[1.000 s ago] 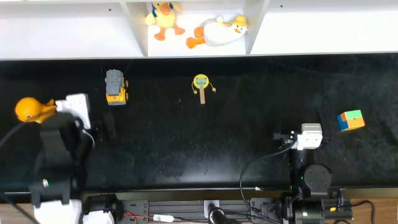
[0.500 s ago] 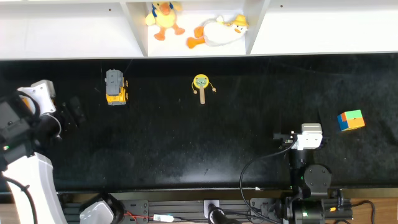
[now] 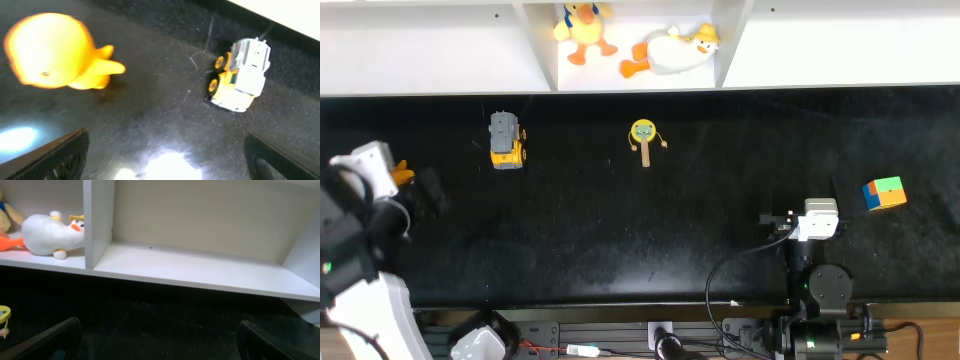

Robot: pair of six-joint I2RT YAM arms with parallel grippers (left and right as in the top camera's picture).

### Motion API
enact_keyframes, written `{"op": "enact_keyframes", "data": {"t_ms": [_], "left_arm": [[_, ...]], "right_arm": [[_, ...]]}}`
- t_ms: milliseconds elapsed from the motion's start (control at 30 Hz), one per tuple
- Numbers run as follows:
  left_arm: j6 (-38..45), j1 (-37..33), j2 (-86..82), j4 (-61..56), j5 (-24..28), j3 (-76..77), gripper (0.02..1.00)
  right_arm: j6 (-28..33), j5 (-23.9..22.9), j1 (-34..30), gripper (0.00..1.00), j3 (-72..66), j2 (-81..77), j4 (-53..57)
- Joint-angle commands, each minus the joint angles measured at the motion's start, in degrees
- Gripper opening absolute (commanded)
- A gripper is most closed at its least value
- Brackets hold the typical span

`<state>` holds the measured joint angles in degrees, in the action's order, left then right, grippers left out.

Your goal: Store Toys

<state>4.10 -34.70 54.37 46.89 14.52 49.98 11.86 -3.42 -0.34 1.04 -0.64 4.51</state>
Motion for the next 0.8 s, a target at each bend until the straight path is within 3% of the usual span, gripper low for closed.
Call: {"op": "enact_keyframes", "data": {"t_ms": [33, 133, 367, 467, 633, 800], "left_arm": [[4.6, -4.8, -5.2, 1.7, -3.9, 1.5, 0.998], [5.1, -8.0, -4.3, 0.6, -5.4, 1.5, 0.998], [7.9, -16.0, 5.4, -3.3, -2.2, 1.6, 0.998], [10.2, -17.1, 9.1, -5.8, -2.8, 1.6, 0.998], [14.4, -17.1, 12.7, -9.1, -8.2, 2.3, 0.998], [18.0, -16.9, 16.6, -14.4, -4.8, 2.4, 0.998]], "right_arm": [[0.0, -0.3, -0.1, 0.996, -0.8, 0.3, -0.3], [0.0, -0.3, -0.1, 0.993, -0.8, 0.3, -0.3], [0.0, -0.3, -0.1, 0.993, -0.8, 0.3, -0.3], [0.0, -0.3, -0.1, 0.993, -0.8, 0.3, -0.3], [0.0, -0.3, -0.1, 0.996, -0.8, 0.3, -0.3], [0.0, -0.3, -0.1, 0.996, -0.8, 0.3, -0.3]]}}
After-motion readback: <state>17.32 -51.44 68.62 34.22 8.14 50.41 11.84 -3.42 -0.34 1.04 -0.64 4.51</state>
